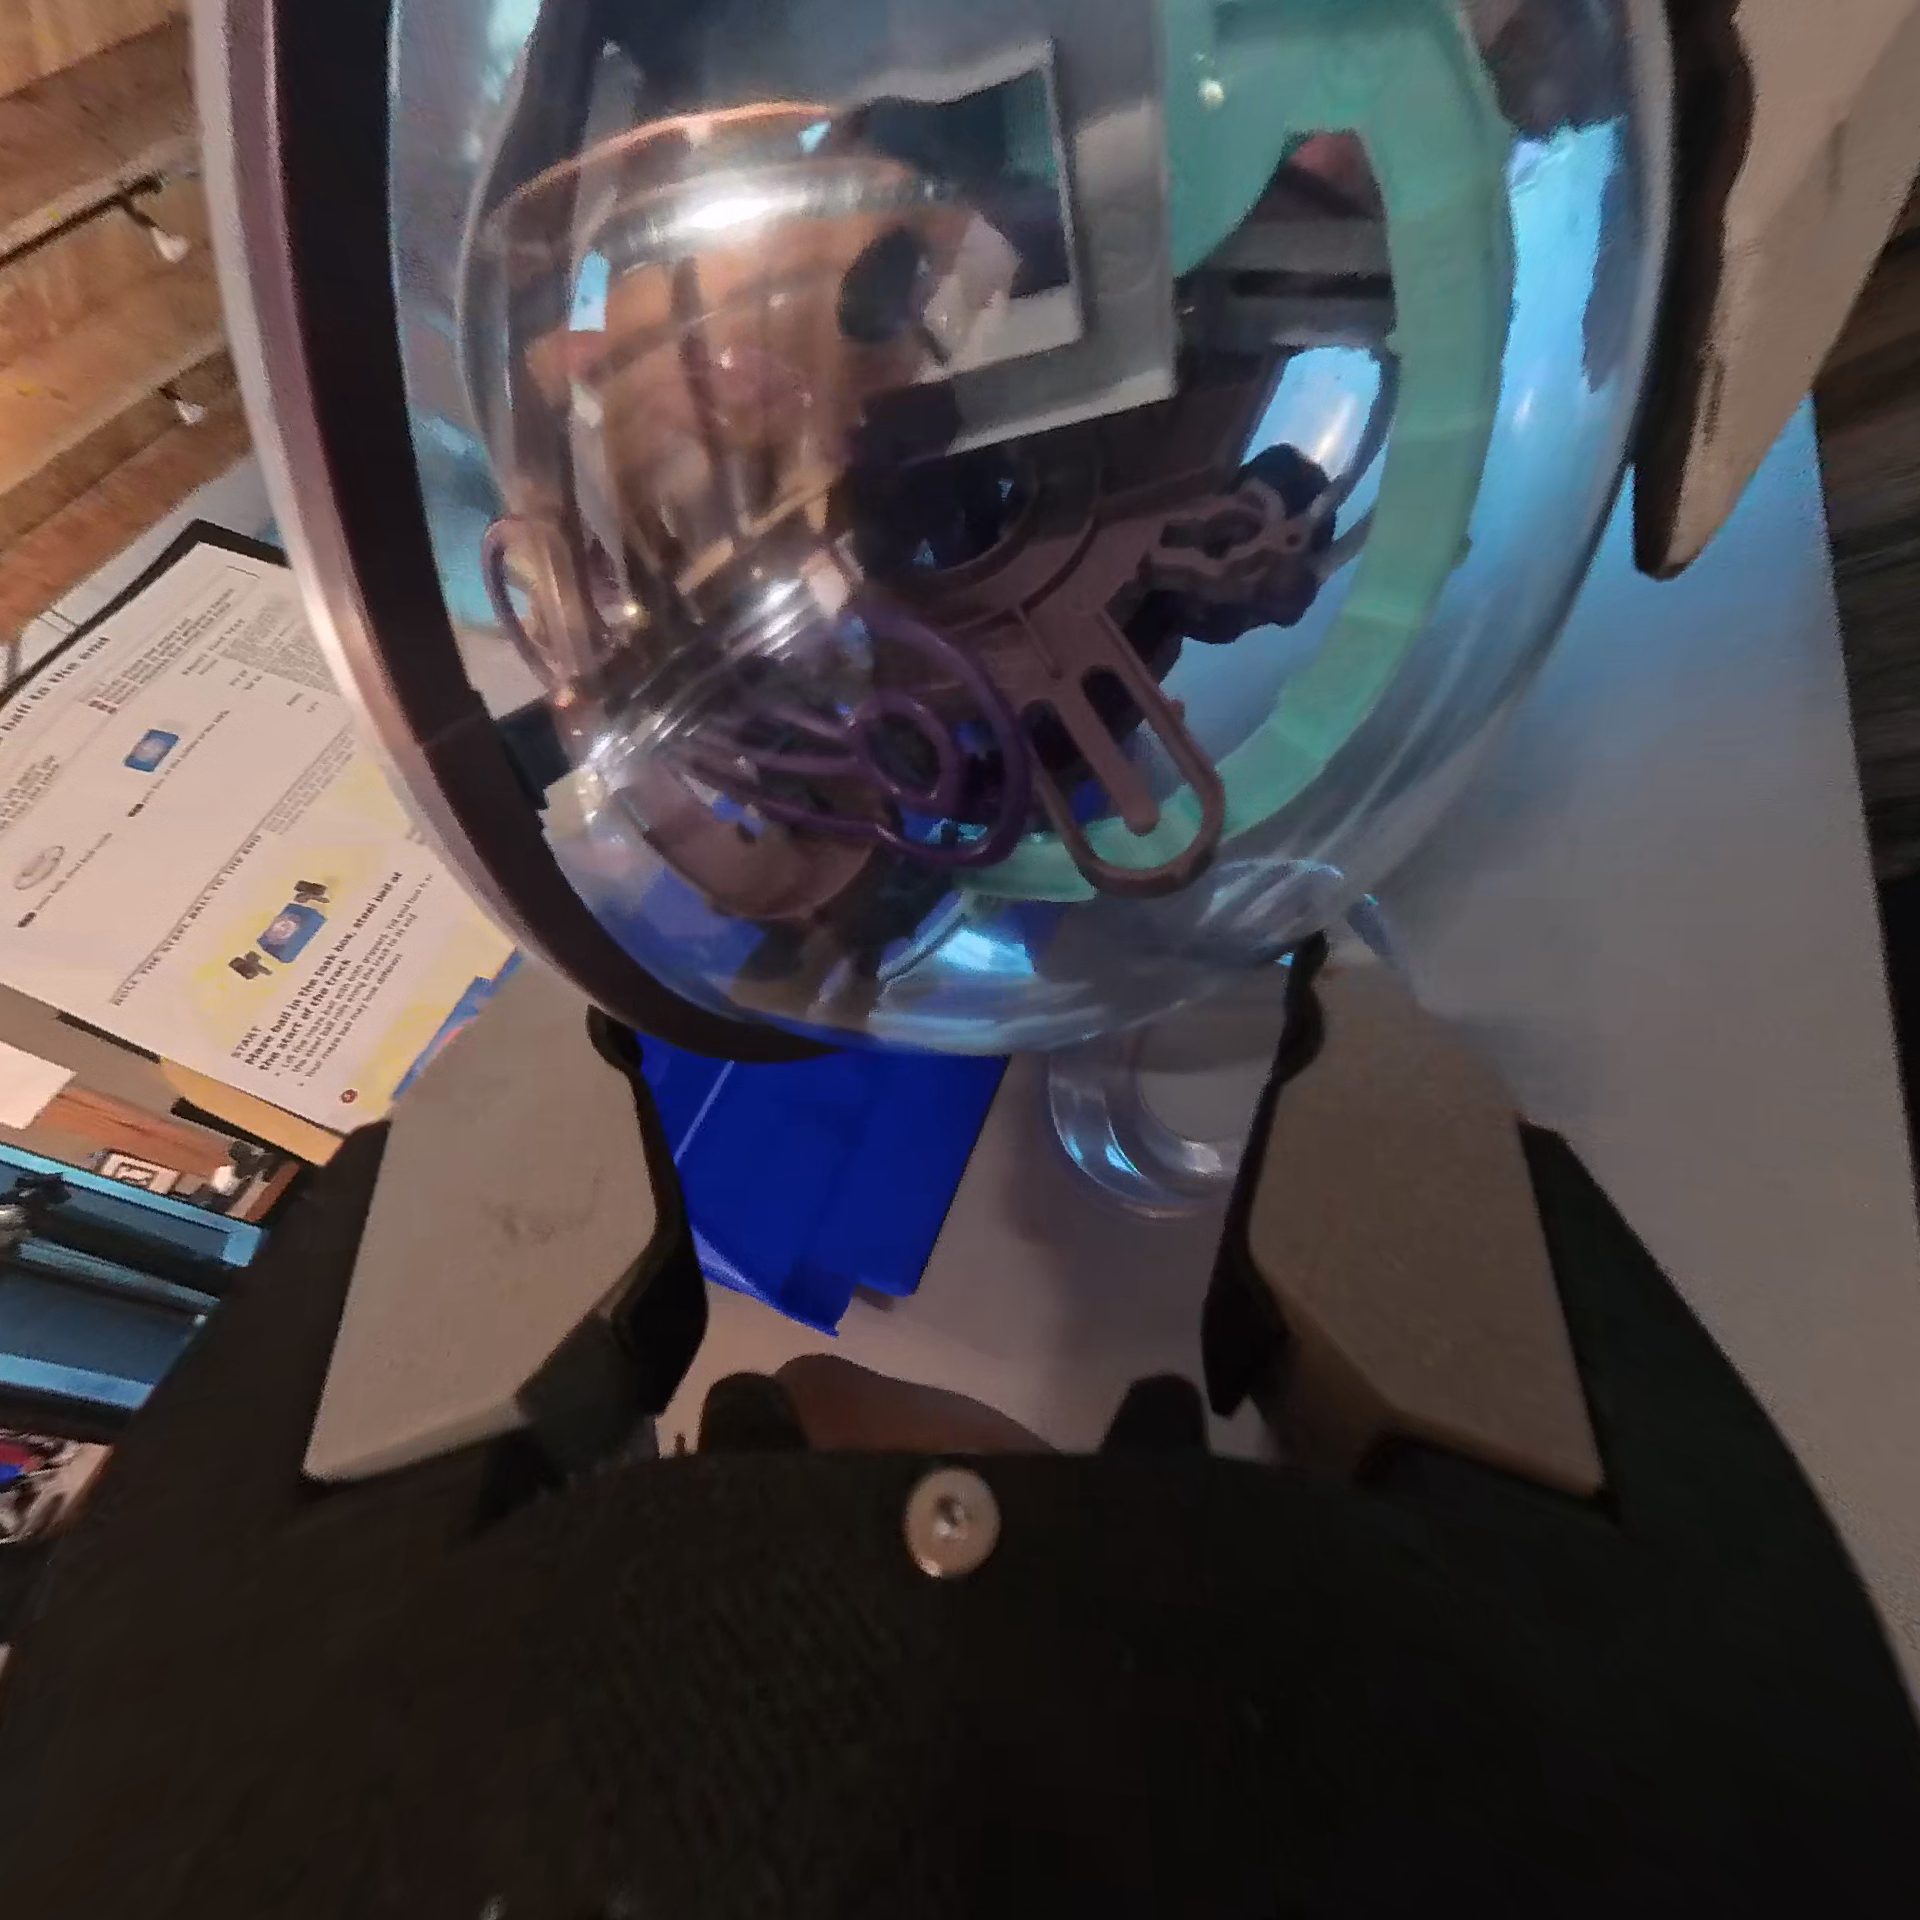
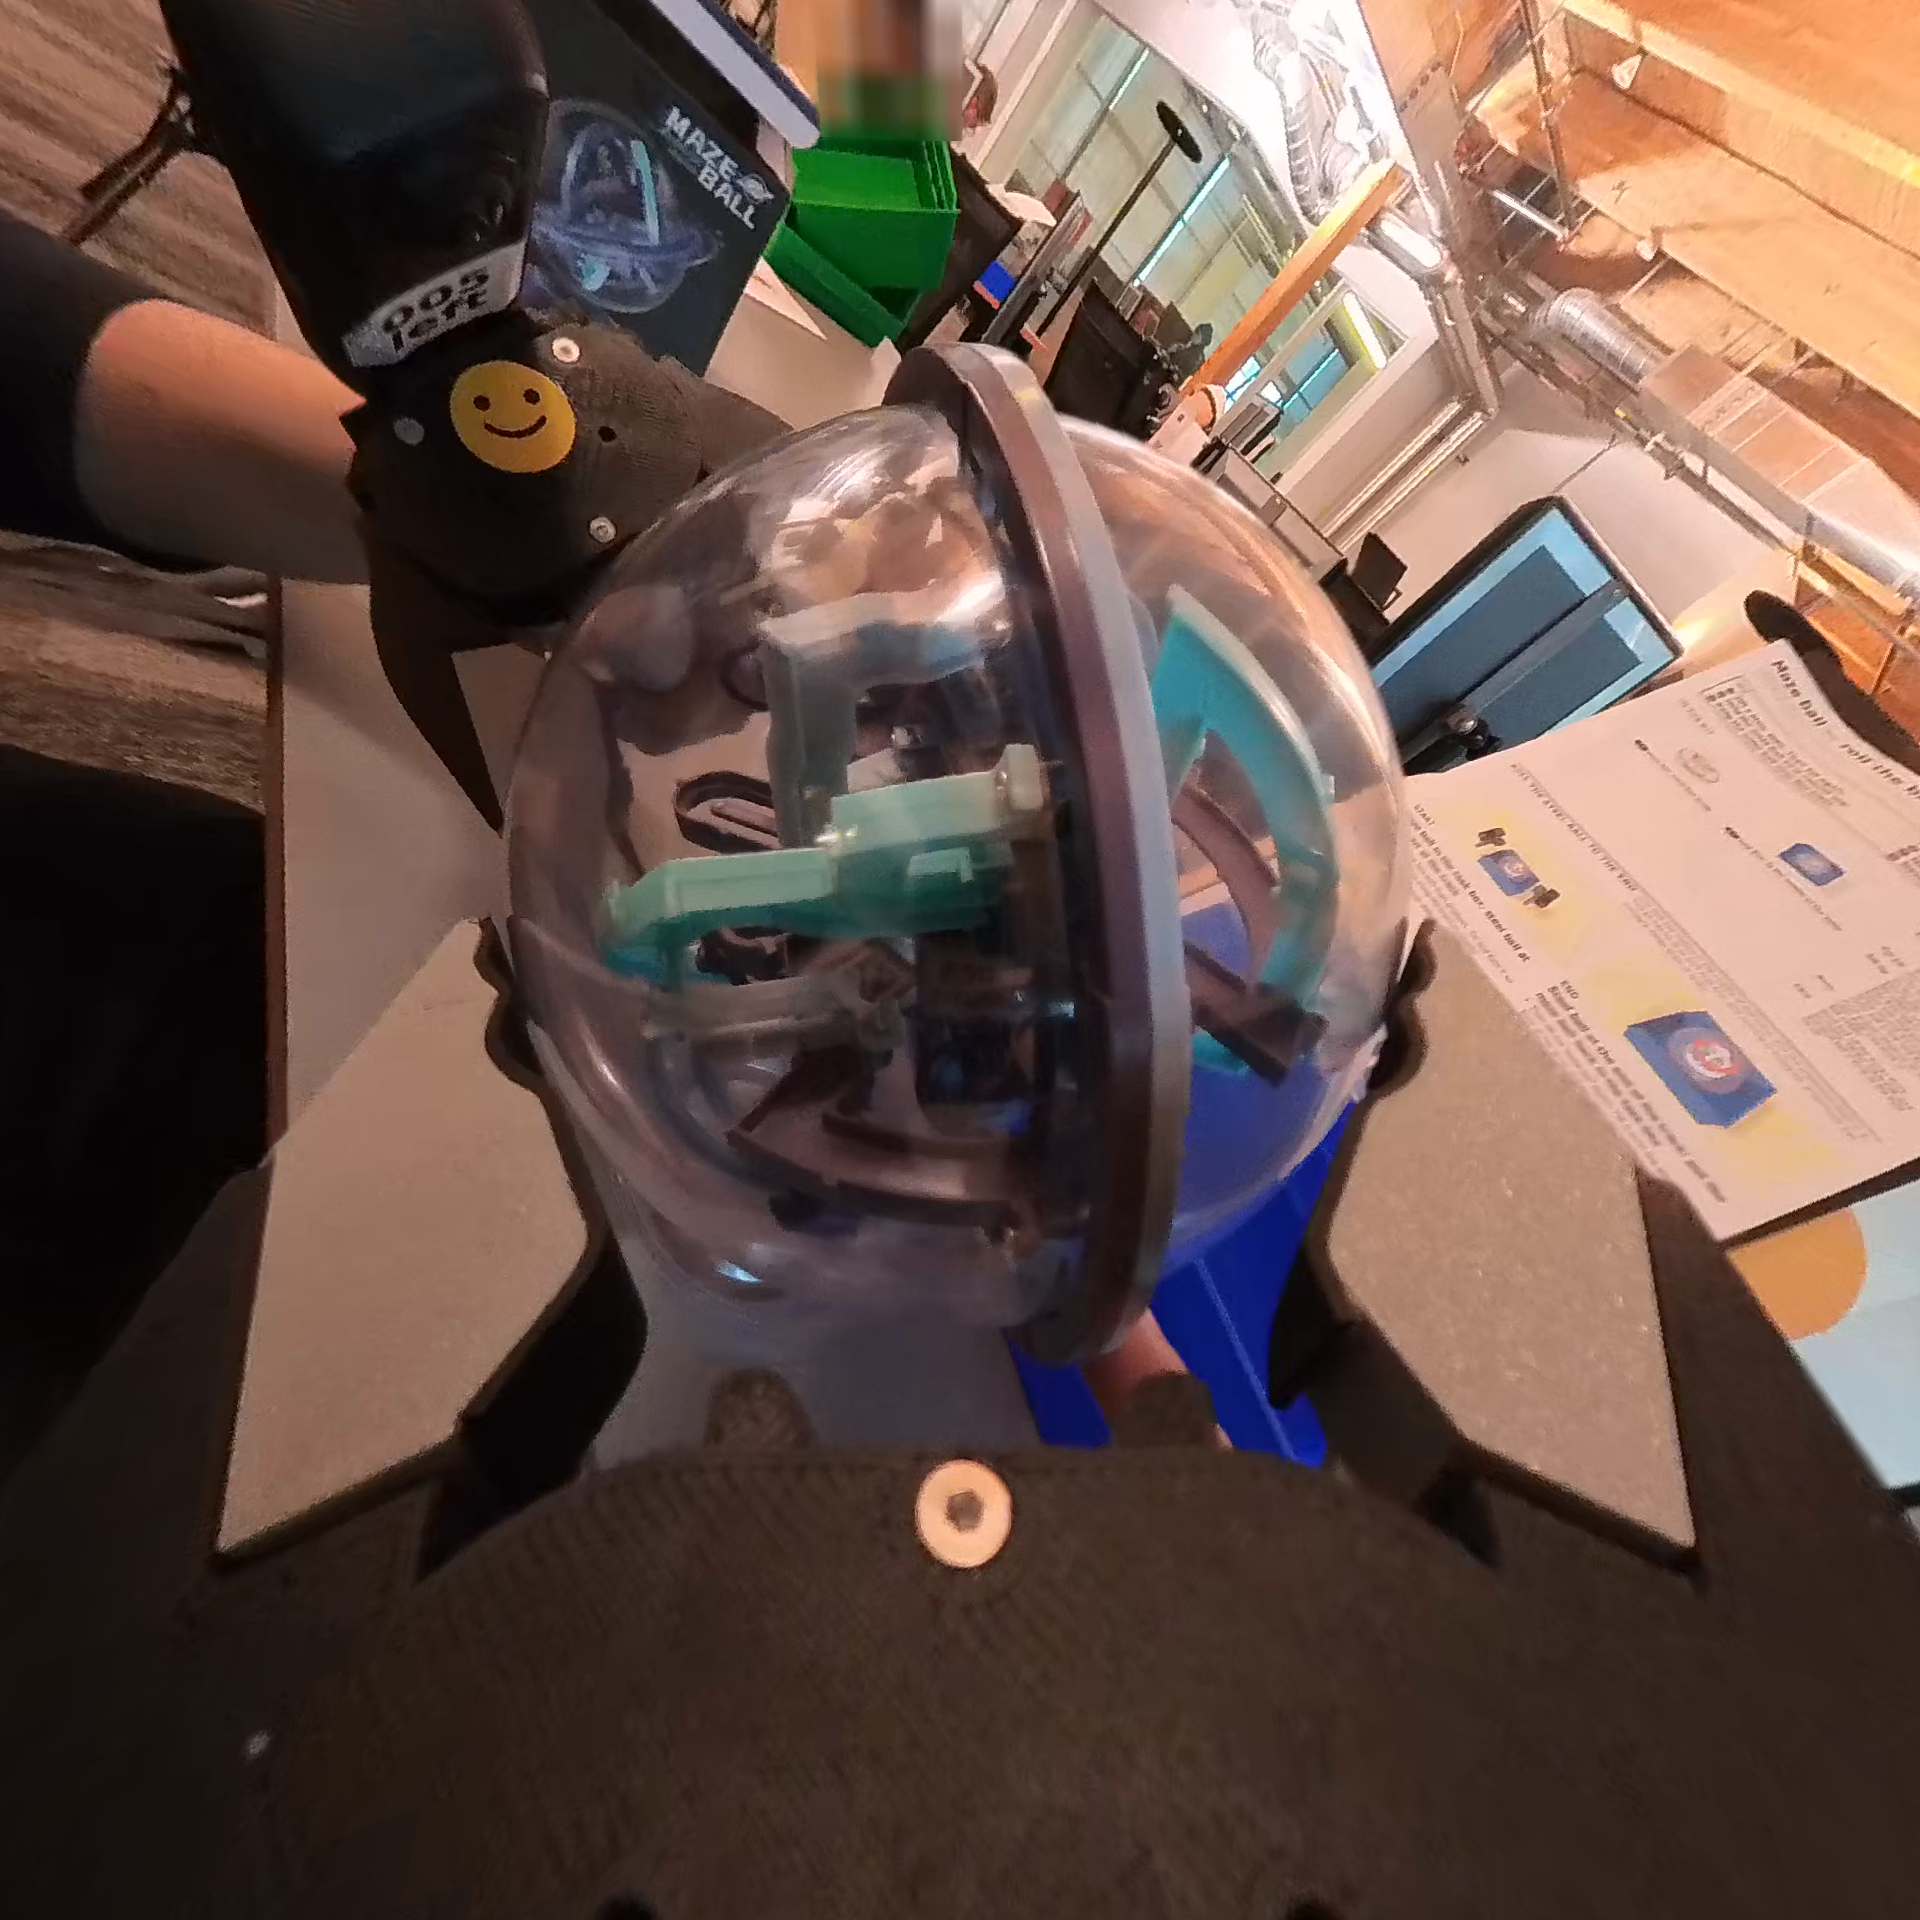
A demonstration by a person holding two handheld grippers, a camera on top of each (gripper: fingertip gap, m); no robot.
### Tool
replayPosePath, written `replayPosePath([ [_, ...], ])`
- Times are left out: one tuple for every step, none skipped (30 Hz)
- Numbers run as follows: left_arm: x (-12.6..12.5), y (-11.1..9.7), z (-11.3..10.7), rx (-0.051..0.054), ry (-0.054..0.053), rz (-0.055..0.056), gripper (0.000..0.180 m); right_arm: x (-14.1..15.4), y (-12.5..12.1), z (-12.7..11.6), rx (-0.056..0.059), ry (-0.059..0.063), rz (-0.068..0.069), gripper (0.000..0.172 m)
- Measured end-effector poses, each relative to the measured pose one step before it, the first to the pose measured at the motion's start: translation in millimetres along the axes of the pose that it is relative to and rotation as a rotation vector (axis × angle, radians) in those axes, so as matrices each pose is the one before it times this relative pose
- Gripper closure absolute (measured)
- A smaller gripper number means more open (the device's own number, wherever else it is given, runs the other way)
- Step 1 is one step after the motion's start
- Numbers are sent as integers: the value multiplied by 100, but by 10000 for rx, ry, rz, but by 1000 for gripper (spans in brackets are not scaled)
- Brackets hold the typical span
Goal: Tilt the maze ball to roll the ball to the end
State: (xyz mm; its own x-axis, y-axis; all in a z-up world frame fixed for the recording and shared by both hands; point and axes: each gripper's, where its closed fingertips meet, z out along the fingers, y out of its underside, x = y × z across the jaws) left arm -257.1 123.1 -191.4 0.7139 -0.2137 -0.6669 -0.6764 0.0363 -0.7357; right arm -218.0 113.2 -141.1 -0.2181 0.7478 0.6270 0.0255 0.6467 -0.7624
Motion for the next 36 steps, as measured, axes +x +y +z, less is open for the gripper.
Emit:
replayPosePath([
  [5,-8,55,15,-60,35,57,-13,11,-33,-7,19,-89,15],
  [21,-10,42,25,-34,6,57,-10,5,-42,-5,10,-52,16],
  [23,-47,21,40,-27,7,57,-2,-1,-37,-3,4,-32,15],
  [9,-43,17,41,-24,4,57,7,-11,-50,-1,2,-24,16],
  [-3,-55,1,45,-37,12,57,-6,-1,-29,-8,4,-35,16],
  [2,-8,20,37,-49,22,57,-10,36,-13,-45,1,-42,15],
  [25,34,29,14,-54,23,57,-29,71,-12,-79,-2,-54,15],
  [24,33,35,30,-77,30,57,-52,57,-4,-72,6,-98,15],
  [24,25,30,45,-104,42,57,-61,14,-16,-51,21,-147,15],
  [19,28,18,33,-98,42,56,-70,-14,-21,-48,27,-154,15],
  [24,25,12,24,-64,19,57,-53,-18,-6,-53,21,-111,15],
  [21,16,20,29,-17,-26,56,-22,-18,-1,-49,12,-57,15],
  [7,19,20,51,-13,-27,56,-4,-13,15,-33,13,-38,16],
  [5,46,49,35,-16,-17,56,-14,24,29,-35,16,-46,15],
  [-9,99,74,10,-30,5,56,-4,78,51,-50,15,-62,15],
  [-4,119,98,13,-46,12,56,-5,119,61,-55,12,-75,15],
  [37,159,128,7,-18,-19,56,3,154,70,-60,-1,-48,15],
  [38,178,129,3,1,-44,56,2,172,89,-53,-15,-13,15],
  [47,177,112,8,1,-45,56,-12,169,102,-36,-23,2,15],
  [53,179,85,-5,6,-40,56,-25,172,106,-28,-32,21,15],
  [63,190,65,-19,15,-45,56,-39,166,112,-19,-38,40,16],
  [75,185,43,-32,41,-59,56,-34,163,102,-21,-44,72,16],
  [83,157,41,-23,49,-52,56,-36,170,88,-21,-49,94,16],
  [50,123,29,-11,36,-48,56,-19,118,82,-3,-36,70,16],
  [9,96,33,-20,-5,-9,56,-12,79,52,17,-7,4,15],
  [-58,30,12,-2,-80,70,56,-11,3,14,49,27,-85,15],
  [-71,-7,-7,23,-104,90,55,-24,-42,0,61,35,-118,16],
  [-16,-30,-11,18,-73,55,56,-35,-20,-26,41,14,-76,16],
  [18,-19,1,15,-39,20,56,-25,6,-34,39,-8,-25,16],
  [27,-51,-1,23,-35,28,56,-12,24,-65,59,-13,-8,16],
  [2,-82,5,39,-55,76,56,4,37,-67,96,-4,-16,16],
  [-13,-86,29,33,-49,85,56,13,43,-87,128,-1,-11,16],
  [-7,-80,22,23,-45,72,56,21,39,-83,145,-7,-5,16],
  [-15,-81,5,27,-58,72,56,10,6,-64,145,-13,-13,16],
  [-16,-69,3,28,-59,70,56,5,5,-47,139,-10,-24,15],
  [-8,-25,-4,12,-38,48,56,-5,12,-16,112,-9,-9,15],
])
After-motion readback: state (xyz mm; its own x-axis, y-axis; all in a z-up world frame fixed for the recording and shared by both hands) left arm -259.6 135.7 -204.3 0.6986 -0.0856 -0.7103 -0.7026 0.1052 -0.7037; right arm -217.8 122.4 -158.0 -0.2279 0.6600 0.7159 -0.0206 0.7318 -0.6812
